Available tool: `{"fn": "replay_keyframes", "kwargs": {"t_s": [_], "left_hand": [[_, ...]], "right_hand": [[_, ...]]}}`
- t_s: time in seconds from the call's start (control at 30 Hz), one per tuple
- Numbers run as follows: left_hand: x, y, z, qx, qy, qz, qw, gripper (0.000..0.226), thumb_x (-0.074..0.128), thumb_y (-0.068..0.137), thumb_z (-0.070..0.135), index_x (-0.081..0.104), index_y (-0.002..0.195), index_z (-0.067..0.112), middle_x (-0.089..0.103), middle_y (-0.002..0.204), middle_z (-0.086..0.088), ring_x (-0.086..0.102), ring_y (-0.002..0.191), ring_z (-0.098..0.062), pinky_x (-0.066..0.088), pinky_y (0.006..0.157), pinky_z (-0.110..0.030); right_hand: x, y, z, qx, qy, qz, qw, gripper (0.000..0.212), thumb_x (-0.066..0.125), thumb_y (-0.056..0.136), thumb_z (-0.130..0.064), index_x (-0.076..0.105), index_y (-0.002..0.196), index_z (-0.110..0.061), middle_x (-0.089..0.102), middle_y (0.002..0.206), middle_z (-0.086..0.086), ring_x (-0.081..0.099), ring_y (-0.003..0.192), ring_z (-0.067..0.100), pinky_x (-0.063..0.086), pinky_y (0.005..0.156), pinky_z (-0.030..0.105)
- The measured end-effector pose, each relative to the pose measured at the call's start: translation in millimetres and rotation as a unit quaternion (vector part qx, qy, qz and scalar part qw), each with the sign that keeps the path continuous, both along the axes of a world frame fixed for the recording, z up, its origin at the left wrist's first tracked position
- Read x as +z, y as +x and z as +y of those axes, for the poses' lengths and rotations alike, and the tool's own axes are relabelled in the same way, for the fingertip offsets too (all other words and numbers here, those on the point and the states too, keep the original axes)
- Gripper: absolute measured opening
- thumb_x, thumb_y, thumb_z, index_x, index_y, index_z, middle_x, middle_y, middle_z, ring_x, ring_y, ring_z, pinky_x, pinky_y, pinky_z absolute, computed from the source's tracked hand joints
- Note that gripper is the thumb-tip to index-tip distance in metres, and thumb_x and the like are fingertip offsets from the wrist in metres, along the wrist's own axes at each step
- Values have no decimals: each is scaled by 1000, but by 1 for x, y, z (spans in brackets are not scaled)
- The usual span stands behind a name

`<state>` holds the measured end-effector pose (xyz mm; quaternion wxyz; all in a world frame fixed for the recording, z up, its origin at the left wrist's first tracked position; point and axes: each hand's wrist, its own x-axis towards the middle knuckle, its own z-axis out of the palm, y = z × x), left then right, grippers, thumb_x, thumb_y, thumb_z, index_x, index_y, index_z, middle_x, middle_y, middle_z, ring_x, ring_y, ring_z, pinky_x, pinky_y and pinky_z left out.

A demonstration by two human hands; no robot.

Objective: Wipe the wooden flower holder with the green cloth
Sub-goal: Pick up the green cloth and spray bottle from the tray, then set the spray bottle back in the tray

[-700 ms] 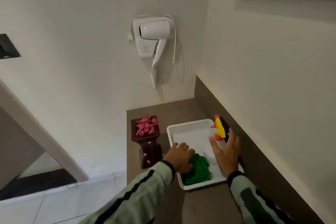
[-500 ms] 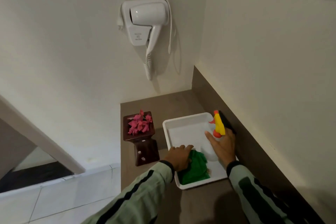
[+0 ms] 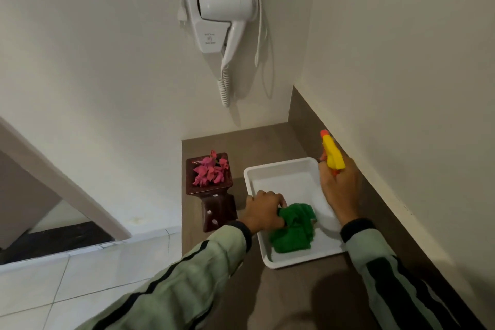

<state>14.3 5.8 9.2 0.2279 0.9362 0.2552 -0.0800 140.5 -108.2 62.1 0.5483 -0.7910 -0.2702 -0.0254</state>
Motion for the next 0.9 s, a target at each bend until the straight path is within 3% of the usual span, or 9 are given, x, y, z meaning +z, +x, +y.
{"fn": "replay_keyframes", "kwargs": {"t_s": [0.07,0.17,0.27,0.33,0.4,0.5,0.63,0.77,0.9], "left_hand": [[10,-24,-3,16,-35,-45,998,37,66,80,22,51,114,21,67,113,-6,59,110,-30,37,97,-44],[18,-80,-11,70,-109,-145,981,28,65,85,18,43,101,21,70,100,-6,69,91,-25,54,83,-39],[15,-142,-18,164,-181,-238,940,28,69,87,15,44,95,26,66,92,3,66,80,-5,57,71,-27],[7,-182,-21,238,-229,-256,908,27,70,89,16,48,102,25,69,100,-1,69,89,-12,60,78,-35],[-1,-218,-22,314,-265,-266,872,31,71,89,18,51,112,25,71,107,-3,70,98,-19,60,84,-41],[-8,-261,-22,409,-294,-305,808,31,70,90,20,58,118,25,71,111,-1,69,97,-14,58,73,-27],[-8,-290,-17,485,-302,-357,739,32,69,90,19,58,120,17,69,110,-8,67,95,-19,54,67,-27],[-6,-291,-11,502,-298,-383,716,40,70,89,21,56,125,12,68,109,-10,67,94,-20,56,68,-30],[-3,-279,-7,497,-310,-394,708,37,74,86,23,57,119,17,70,103,-3,69,91,-16,57,62,-25]], "right_hand": [[16,-6,-8,-2,12,30,999,20,58,86,-34,66,81,-16,67,65,5,58,56,8,50,58,32],[29,-29,-24,116,4,65,991,32,60,89,-29,61,114,-48,71,80,-26,62,65,-8,54,58,16],[23,-67,-38,211,-6,96,973,41,60,90,-30,54,121,-57,73,84,-16,67,71,1,55,60,15],[9,-93,-43,244,-26,95,965,36,60,90,-35,56,120,-54,74,93,-16,68,85,0,54,73,12],[-10,-115,-45,253,-80,84,961,30,60,87,-43,65,116,-37,75,98,-9,68,90,7,57,82,28],[-29,-140,-39,224,-143,63,962,34,61,84,-50,69,88,-16,72,79,1,66,74,15,56,66,33],[-43,-153,-31,210,-216,-8,953,31,58,87,-49,48,64,-31,47,62,-9,51,58,8,31,50,17],[-46,-146,-29,172,-227,-20,959,32,57,87,-49,45,63,-32,42,64,-12,51,62,16,34,53,23],[-22,-117,-28,109,-168,-51,978,35,47,89,-57,58,81,-25,59,68,-5,63,66,17,53,59,34]]}}
